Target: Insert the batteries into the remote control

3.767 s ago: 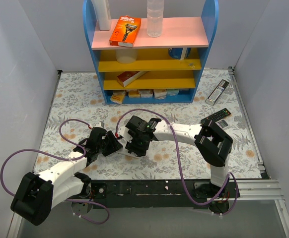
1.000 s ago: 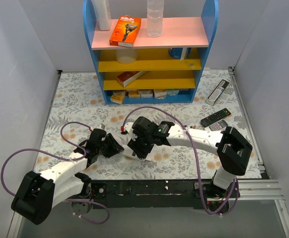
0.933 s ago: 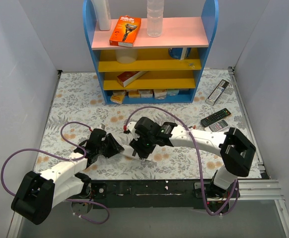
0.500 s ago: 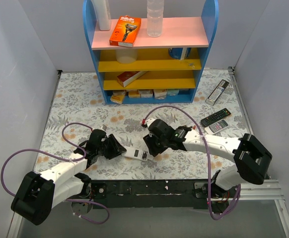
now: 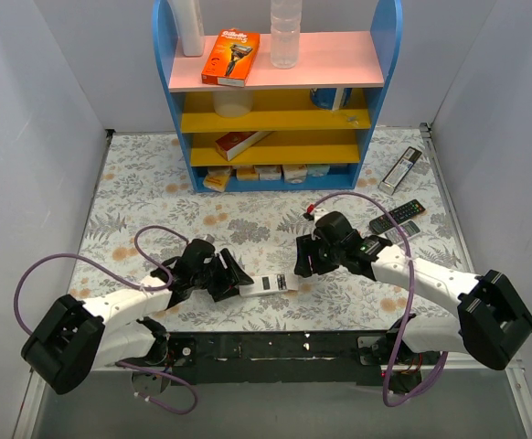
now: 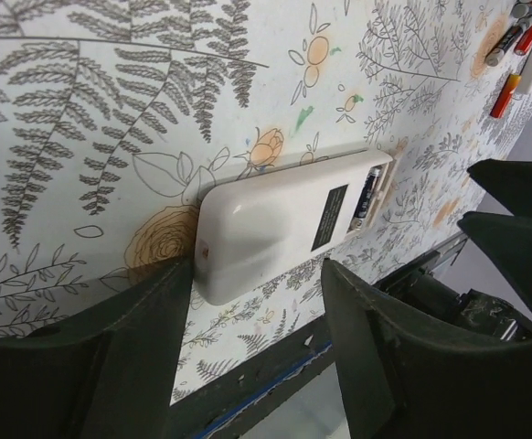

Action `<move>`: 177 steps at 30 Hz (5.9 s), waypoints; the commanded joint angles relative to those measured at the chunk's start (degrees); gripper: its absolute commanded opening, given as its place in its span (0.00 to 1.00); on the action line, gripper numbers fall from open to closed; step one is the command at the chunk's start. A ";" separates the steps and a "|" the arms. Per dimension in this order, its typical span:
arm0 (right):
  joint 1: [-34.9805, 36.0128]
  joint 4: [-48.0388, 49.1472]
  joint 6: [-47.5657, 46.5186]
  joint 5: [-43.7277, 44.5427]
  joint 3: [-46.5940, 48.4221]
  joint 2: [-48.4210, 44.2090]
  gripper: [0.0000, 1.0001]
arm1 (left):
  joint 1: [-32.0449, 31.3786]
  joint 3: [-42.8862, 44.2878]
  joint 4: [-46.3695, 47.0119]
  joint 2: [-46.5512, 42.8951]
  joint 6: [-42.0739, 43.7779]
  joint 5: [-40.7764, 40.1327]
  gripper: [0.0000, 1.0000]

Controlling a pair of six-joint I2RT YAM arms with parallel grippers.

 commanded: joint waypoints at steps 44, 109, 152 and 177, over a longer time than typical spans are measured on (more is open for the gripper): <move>1.30 5.38 14.30 -5.72 0.86 13.59 0.57 | -2.11 8.59 -9.59 5.13 17.05 -2.67 0.59; 6.05 6.08 16.58 0.00 2.00 10.52 0.48 | -2.11 8.06 -8.98 5.93 16.52 -2.05 0.54; 10.00 19.35 25.27 11.50 -8.28 8.32 0.17 | -2.11 8.24 -8.19 8.83 17.49 -0.82 0.54; 11.23 29.91 22.92 16.87 -14.88 0.94 0.21 | -2.11 7.71 -8.45 7.34 16.26 -1.96 0.64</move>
